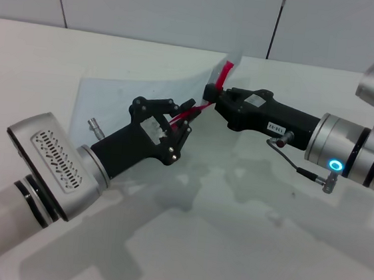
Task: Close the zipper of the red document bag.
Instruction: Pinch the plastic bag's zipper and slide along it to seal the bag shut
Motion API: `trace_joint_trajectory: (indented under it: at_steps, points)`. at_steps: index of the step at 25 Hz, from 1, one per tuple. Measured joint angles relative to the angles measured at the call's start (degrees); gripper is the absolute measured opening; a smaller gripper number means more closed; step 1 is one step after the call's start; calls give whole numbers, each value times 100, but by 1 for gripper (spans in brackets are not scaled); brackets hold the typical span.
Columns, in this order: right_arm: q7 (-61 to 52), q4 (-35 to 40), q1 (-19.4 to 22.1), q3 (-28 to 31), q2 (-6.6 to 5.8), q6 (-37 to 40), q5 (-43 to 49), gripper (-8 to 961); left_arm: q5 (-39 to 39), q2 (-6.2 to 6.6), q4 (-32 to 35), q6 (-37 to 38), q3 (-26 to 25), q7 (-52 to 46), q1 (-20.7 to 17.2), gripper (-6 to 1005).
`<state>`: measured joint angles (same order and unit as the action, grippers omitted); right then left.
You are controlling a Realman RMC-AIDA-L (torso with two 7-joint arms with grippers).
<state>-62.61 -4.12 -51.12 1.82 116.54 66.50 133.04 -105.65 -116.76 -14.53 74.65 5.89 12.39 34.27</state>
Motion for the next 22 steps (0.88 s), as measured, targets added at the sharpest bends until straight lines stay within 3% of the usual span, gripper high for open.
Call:
trace_joint_trajectory:
  at_steps: [22]
  points:
    - [-2,166,178,156,-31,22,-135,103,4,14,30,-12,-1,0,-25,84]
